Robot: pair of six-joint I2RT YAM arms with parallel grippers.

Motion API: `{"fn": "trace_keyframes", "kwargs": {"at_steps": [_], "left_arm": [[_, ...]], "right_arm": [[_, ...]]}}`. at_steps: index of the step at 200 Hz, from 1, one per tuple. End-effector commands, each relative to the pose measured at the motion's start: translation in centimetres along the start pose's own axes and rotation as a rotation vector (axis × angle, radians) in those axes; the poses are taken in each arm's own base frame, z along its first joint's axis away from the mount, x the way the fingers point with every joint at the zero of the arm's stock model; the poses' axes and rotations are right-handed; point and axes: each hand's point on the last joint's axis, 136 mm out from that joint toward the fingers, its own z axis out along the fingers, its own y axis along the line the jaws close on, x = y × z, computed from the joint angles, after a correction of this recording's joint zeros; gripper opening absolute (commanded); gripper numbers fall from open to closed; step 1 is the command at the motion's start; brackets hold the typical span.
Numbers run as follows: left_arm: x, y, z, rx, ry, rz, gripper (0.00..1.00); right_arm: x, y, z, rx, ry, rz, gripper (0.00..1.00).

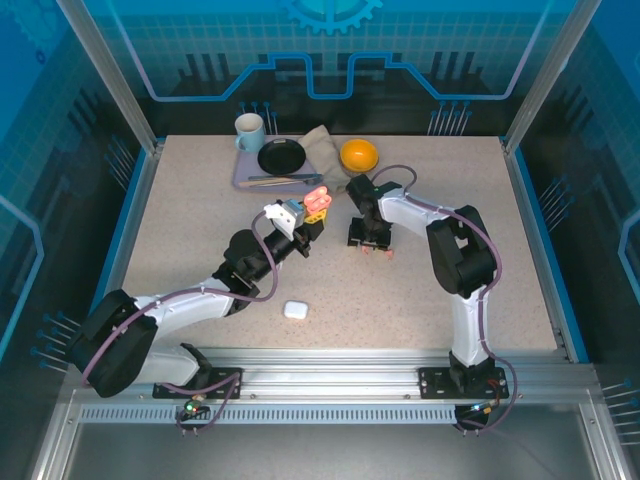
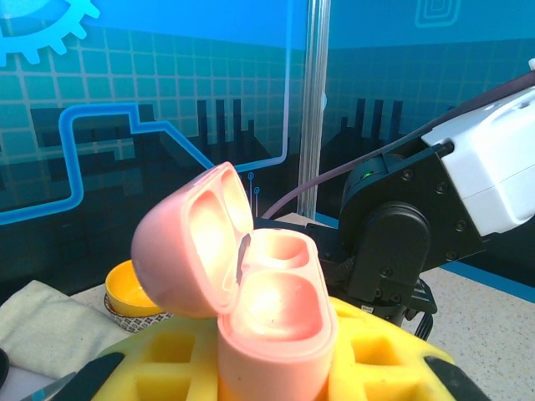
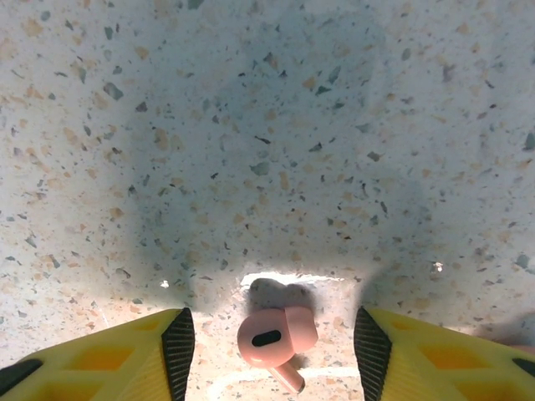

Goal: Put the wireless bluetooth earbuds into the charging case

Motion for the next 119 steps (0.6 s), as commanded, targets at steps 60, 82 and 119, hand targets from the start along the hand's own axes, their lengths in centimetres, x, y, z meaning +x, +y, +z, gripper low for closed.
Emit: {"fn": "trace_keyframes", "kwargs": {"at_steps": [60,82,119], "left_arm": [[-1.72,-0.11,0.69,0.018,-0.047,-0.007,0.00],[-1.80,-0.09,0.74,0.019,-0.050,-0.008,0.00],[-1.77,-0.13,0.76,0.021,-0.048,-0.009,0.00]], "right_arm": [[-0.40,-0.07,1.04,0.007,0.024,-0.039,0.50],[-0.49,-0.06,1.11,0.011,0.028,-0.049,0.48],[-0.52,0.02,1.10,0.012,0.031,-0.057,0.46]]}}
